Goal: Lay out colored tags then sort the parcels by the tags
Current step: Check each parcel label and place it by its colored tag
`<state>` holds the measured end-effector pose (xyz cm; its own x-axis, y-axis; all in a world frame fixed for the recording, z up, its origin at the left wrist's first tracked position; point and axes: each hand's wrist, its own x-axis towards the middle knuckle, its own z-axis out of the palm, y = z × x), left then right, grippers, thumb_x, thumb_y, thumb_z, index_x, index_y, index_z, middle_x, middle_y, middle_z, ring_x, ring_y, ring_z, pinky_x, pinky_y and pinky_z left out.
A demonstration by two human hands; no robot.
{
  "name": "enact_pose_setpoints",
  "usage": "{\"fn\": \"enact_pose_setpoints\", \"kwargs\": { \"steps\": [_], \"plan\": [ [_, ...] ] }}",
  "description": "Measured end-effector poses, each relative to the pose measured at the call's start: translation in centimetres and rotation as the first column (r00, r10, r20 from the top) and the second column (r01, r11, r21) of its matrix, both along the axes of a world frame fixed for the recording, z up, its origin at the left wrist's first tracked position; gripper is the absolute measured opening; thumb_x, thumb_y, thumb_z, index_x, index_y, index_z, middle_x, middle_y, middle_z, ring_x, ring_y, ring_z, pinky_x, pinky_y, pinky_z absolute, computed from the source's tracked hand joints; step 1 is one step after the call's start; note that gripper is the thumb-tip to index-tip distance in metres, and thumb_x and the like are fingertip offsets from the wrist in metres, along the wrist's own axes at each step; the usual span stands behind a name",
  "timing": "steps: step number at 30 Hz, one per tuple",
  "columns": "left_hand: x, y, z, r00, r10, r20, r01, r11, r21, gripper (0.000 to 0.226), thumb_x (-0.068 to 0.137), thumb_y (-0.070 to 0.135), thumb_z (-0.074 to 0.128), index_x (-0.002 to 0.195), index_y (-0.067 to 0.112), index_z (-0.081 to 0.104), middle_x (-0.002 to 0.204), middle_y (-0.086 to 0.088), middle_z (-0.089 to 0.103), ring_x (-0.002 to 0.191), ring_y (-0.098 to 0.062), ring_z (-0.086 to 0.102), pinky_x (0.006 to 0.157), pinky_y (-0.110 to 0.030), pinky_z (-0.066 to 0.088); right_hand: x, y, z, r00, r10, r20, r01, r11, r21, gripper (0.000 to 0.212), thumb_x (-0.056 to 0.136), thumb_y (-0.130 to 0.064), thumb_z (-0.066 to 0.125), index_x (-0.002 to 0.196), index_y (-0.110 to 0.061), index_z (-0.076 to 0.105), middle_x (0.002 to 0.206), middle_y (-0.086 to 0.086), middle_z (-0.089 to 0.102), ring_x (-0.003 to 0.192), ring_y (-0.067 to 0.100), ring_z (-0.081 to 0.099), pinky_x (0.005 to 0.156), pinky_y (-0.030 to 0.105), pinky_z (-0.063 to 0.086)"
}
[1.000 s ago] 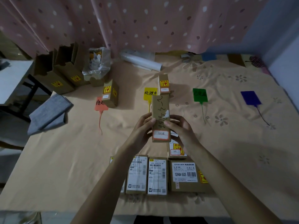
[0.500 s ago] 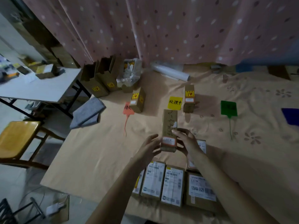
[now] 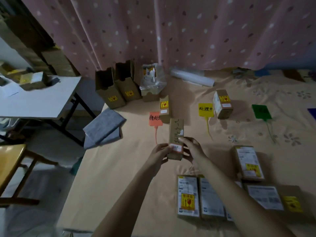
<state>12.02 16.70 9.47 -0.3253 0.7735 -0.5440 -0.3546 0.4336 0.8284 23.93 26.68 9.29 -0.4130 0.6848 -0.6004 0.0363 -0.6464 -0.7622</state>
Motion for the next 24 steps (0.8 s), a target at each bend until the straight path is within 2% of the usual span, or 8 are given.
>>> {"fn": "enact_pose_setpoints", "kwargs": {
  "steps": [5,8,11,13,16,18,22,24],
  "plan": [
    [-3.9,-1.4,-1.0,0.997,-0.068,0.045,0.068,0.998,-0.009,0.04,0.074,0.039,0.061,0.108,0.018,0.059,0.105,-0.004,0.064,0.1,-0.019,0.057,0.085,-0.033,0.039,-4.2,-2.3,-1.0,0.995,-0.057,0.077,0.054,0.998,0.031,0.041,0.085,-0.028,0.07,0.121,-0.012,0.058,0.102,0.009,0.071,0.093,0.024,0.068,0.066,0.033,0.054],
    [-5.1,-1.0,-1.9,0.994,-0.104,0.021,0.104,0.995,-0.01,0.007,0.089,0.026,0.059,0.093,0.021,0.062,0.091,0.002,0.064,0.087,-0.012,0.057,0.075,-0.024,0.039,-5.5,-2.5,-2.2,0.982,-0.108,0.154,0.1,0.993,0.062,0.041,0.083,-0.029,0.071,0.119,-0.013,0.059,0.104,0.01,0.071,0.093,0.025,0.07,0.069,0.036,0.056],
    [-5.9,-0.1,-3.4,0.993,-0.119,-0.017,0.118,0.992,-0.052,0.01,0.092,0.025,0.058,0.097,0.019,0.063,0.095,0.0,0.066,0.091,-0.016,0.058,0.081,-0.03,0.043,-6.7,-1.5,-3.2,0.963,-0.117,0.243,0.09,0.989,0.12,0.037,0.083,-0.029,0.07,0.114,-0.012,0.062,0.101,0.01,0.073,0.087,0.024,0.071,0.073,0.037,0.059],
    [-6.1,0.7,-4.5,0.994,-0.108,-0.031,0.106,0.992,-0.068,0.027,0.089,0.029,0.062,0.109,0.012,0.062,0.103,-0.005,0.066,0.095,-0.02,0.06,0.083,-0.033,0.046,-7.4,-0.6,-3.7,0.959,-0.103,0.265,0.067,0.988,0.141,0.036,0.084,-0.028,0.07,0.114,-0.009,0.063,0.101,0.01,0.073,0.085,0.024,0.072,0.074,0.037,0.059],
    [-6.6,2.0,-5.2,0.997,-0.066,-0.051,0.062,0.995,-0.074,0.035,0.089,0.026,0.063,0.116,0.006,0.06,0.102,-0.005,0.066,0.086,-0.014,0.06,0.069,-0.023,0.046,-8.4,0.6,-4.3,0.956,-0.078,0.283,0.041,0.99,0.135,0.03,0.087,-0.028,0.067,0.112,-0.012,0.062,0.101,0.008,0.072,0.082,0.02,0.07,0.064,0.029,0.056],
    [-7.0,3.0,-5.6,0.997,-0.054,-0.057,0.049,0.996,-0.079,0.034,0.088,0.023,0.063,0.117,0.005,0.06,0.105,-0.007,0.067,0.083,-0.011,0.061,0.065,-0.02,0.044,-8.9,1.4,-4.8,0.946,-0.053,0.32,0.01,0.991,0.135,0.029,0.089,-0.033,0.065,0.112,-0.016,0.062,0.098,0.004,0.072,0.083,0.018,0.069,0.067,0.029,0.055],
    [-7.5,4.5,-6.8,1.0,-0.011,-0.007,0.011,0.996,-0.084,0.039,0.088,0.018,0.063,0.124,0.003,0.055,0.118,-0.014,0.065,0.096,-0.021,0.065,0.079,-0.029,0.052,-9.6,2.5,-6.7,0.923,-0.041,0.381,-0.008,0.992,0.125,0.032,0.088,-0.039,0.064,0.111,-0.018,0.064,0.099,0.003,0.073,0.084,0.018,0.07,0.073,0.032,0.056],
    [-7.5,4.9,-7.2,1.0,0.003,0.017,-0.002,0.996,-0.085,0.041,0.088,0.017,0.063,0.125,0.004,0.053,0.121,-0.015,0.064,0.099,-0.023,0.064,0.08,-0.029,0.051,-9.8,2.9,-7.6,0.913,-0.028,0.406,-0.023,0.992,0.121,0.037,0.085,-0.041,0.065,0.113,-0.017,0.066,0.102,0.005,0.074,0.089,0.021,0.071,0.079,0.035,0.057]
  ]
}}
